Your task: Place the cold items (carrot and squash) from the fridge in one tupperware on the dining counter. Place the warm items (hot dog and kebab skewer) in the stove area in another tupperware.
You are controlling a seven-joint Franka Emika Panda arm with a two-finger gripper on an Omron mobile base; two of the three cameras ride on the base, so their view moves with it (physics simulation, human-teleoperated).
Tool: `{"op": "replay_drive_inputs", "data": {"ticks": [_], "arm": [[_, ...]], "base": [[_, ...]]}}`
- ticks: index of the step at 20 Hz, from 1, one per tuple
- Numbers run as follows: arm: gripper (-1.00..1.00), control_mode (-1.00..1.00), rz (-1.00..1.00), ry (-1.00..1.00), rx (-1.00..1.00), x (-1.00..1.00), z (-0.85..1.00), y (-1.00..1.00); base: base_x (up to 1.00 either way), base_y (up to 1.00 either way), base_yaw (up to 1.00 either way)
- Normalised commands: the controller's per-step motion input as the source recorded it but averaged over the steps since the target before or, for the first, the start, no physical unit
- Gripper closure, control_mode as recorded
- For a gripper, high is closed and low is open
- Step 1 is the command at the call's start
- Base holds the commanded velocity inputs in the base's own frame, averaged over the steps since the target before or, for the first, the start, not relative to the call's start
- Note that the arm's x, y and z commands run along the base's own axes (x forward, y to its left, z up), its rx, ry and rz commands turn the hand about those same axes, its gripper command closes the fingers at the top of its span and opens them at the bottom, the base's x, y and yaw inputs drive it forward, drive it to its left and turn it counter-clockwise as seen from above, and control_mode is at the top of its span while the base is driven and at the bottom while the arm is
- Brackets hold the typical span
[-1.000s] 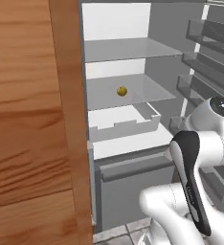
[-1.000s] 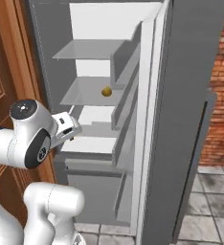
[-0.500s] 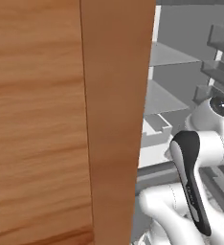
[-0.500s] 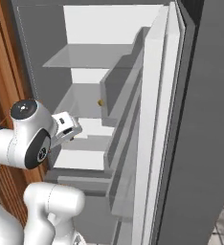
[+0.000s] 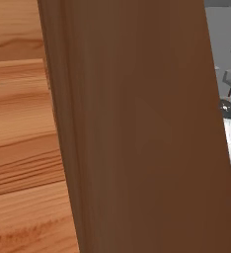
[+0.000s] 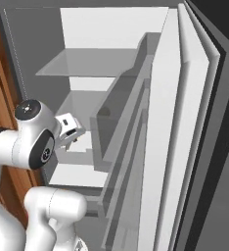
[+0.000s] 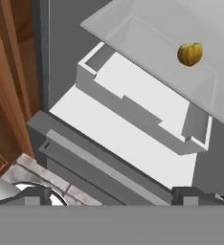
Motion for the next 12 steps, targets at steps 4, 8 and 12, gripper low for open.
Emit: {"op": "replay_drive_inputs", "data": {"ticks": [4,8,12], "arm": [[-1.0,-1.0,-0.06,0.0,0.0,0.43,-0.11,0.0],[-1.0,-1.0,-0.22,0.0,0.04,0.39,-0.14,0.0],[-1.0,-1.0,-0.25,-0.03,0.09,0.36,-0.01,0.0]], "base": [[0.0,0.0,0.0],[0.0,0.0,0.0],[0.0,0.0,0.0]]}}
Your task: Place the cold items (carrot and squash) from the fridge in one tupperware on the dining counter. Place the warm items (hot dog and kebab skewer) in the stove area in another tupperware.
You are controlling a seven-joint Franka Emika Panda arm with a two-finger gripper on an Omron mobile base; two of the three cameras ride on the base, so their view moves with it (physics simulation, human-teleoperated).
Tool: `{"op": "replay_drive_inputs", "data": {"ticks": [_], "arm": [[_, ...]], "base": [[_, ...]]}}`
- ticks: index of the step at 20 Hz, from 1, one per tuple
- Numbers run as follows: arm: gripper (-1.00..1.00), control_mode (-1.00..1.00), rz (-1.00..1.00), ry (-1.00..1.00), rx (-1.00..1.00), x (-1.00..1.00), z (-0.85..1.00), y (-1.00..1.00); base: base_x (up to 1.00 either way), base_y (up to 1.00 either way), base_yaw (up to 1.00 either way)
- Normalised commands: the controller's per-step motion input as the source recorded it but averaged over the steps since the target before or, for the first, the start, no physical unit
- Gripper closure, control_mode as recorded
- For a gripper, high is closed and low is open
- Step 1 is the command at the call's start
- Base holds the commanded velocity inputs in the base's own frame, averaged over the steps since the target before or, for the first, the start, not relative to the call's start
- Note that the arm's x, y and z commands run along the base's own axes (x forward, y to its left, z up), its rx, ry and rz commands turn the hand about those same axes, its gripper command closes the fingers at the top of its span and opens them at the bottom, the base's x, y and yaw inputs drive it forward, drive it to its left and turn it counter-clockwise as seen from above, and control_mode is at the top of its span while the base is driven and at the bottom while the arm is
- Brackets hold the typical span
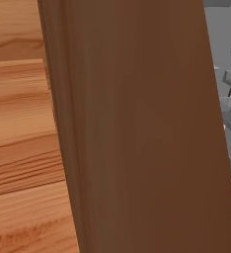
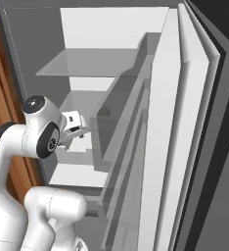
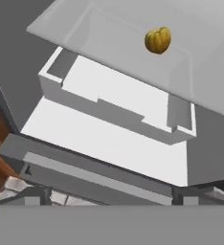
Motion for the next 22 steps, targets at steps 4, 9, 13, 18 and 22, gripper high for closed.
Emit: {"op": "replay_drive_inputs", "data": {"ticks": [4,9,13,18,22], "arm": [[-1.0,-1.0,-0.14,-0.05,0.12,0.43,0.0,-0.01],[-1.0,-1.0,-0.12,-0.04,0.06,0.51,0.0,0.0],[-1.0,-1.0,-0.14,-0.02,0.0,0.56,0.0,0.0],[-1.0,-1.0,-0.05,0.0,0.0,0.61,-0.02,-0.08],[-1.0,-1.0,0.01,0.0,0.0,0.64,-0.06,-0.29]], "base": [[0.0,0.0,0.0],[0.0,0.0,0.0],[0.0,0.0,0.0],[0.0,0.0,0.0],[0.0,0.0,0.0]]}}
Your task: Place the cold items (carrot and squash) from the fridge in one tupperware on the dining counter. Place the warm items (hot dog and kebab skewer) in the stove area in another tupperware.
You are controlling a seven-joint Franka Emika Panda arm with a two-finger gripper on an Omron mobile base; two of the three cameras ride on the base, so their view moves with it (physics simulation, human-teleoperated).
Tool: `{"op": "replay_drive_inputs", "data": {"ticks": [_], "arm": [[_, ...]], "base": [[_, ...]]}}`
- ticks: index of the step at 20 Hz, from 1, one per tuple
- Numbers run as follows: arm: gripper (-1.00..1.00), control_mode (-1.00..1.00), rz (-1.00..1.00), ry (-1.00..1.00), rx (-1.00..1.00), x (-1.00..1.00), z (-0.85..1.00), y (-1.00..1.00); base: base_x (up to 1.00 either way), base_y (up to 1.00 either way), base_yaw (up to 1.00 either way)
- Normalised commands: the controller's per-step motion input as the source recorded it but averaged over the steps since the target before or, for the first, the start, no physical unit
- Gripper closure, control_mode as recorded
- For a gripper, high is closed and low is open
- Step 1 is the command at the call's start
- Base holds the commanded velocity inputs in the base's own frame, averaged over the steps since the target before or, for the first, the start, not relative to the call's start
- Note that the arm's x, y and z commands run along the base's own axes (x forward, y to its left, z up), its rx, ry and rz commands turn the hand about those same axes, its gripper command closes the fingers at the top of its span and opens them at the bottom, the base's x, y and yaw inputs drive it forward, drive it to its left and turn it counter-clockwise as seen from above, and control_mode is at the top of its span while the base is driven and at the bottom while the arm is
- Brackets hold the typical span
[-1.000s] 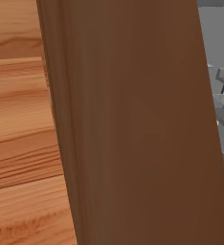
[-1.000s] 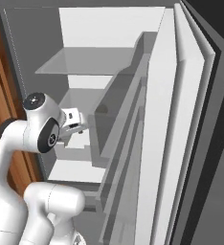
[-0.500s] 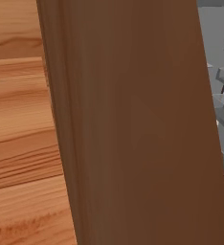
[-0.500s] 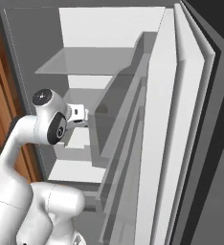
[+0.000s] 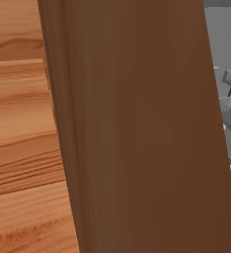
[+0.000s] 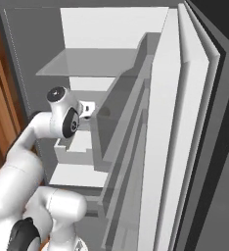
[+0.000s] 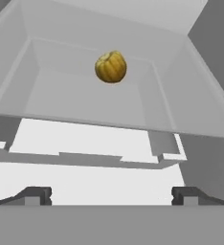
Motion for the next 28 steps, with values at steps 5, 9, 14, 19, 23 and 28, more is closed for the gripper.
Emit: {"op": "replay_drive_inputs", "data": {"ticks": [5,9,14,19,23,28], "arm": [[-1.0,-1.0,0.0,0.0,-0.01,0.58,-0.04,-0.08],[-1.0,-1.0,0.03,0.0,0.0,0.64,-0.14,0.0],[-1.0,-1.0,0.04,0.0,0.0,0.59,-0.23,0.0],[-1.0,-1.0,0.04,0.01,0.0,0.51,-0.32,0.05],[-1.0,-1.0,0.02,0.0,-0.02,0.49,-0.25,0.06],[-1.0,-1.0,0.01,0.0,-0.04,0.51,-0.14,0.01]], "base": [[0.0,0.0,0.0],[0.0,0.0,0.0],[0.0,0.0,0.0],[0.0,0.0,0.0],[0.0,0.0,0.0],[0.0,0.0,0.0]]}}
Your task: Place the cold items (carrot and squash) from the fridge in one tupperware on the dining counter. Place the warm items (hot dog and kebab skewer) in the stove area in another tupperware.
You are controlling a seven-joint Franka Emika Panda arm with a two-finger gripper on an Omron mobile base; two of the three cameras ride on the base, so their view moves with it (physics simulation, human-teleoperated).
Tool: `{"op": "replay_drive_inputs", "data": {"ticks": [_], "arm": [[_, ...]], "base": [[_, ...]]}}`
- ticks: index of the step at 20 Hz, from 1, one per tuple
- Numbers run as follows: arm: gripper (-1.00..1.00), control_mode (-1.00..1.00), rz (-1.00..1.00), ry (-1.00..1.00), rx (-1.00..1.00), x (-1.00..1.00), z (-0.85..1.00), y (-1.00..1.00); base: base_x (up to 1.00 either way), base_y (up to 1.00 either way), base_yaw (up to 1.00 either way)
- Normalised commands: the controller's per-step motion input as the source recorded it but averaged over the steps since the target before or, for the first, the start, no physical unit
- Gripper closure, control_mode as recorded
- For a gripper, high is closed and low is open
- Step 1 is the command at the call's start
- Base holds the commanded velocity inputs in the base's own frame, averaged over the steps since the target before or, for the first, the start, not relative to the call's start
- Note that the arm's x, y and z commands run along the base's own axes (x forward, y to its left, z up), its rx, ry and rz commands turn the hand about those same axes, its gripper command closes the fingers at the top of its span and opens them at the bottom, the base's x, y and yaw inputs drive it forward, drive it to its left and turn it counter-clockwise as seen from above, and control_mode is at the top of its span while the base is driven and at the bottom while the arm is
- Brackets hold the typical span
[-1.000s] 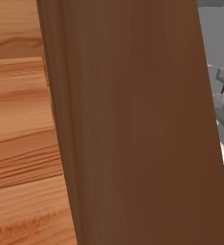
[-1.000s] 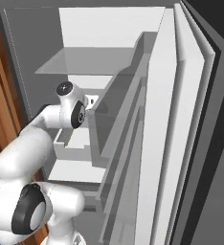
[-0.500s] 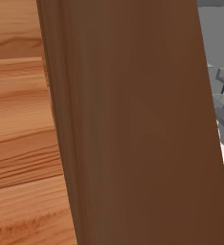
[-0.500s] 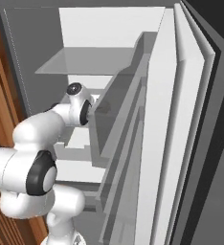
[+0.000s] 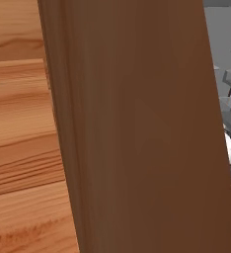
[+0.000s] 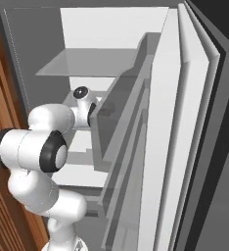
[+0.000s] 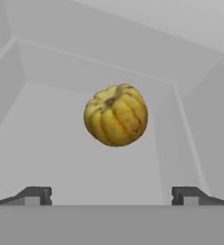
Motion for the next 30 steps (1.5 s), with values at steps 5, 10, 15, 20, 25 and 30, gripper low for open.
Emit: {"op": "replay_drive_inputs", "data": {"ticks": [5,10,15,20,25,30], "arm": [[-1.0,-1.0,0.0,0.0,-0.04,0.45,-0.18,0.0],[-1.0,-1.0,0.0,0.0,-0.01,0.49,-0.21,0.02],[-1.0,-1.0,0.01,0.0,0.0,0.5,-0.2,0.0],[-1.0,-1.0,0.0,0.0,0.0,0.35,-0.22,0.0],[1.0,-1.0,0.0,0.11,0.0,0.07,-0.47,0.0],[1.0,-1.0,-0.03,0.29,-0.01,0.0,-0.76,0.0]], "base": [[0.0,0.0,0.0],[0.0,0.0,0.0],[0.0,0.0,0.0],[0.0,0.0,0.0],[0.0,0.0,0.0],[0.0,0.0,0.0]]}}
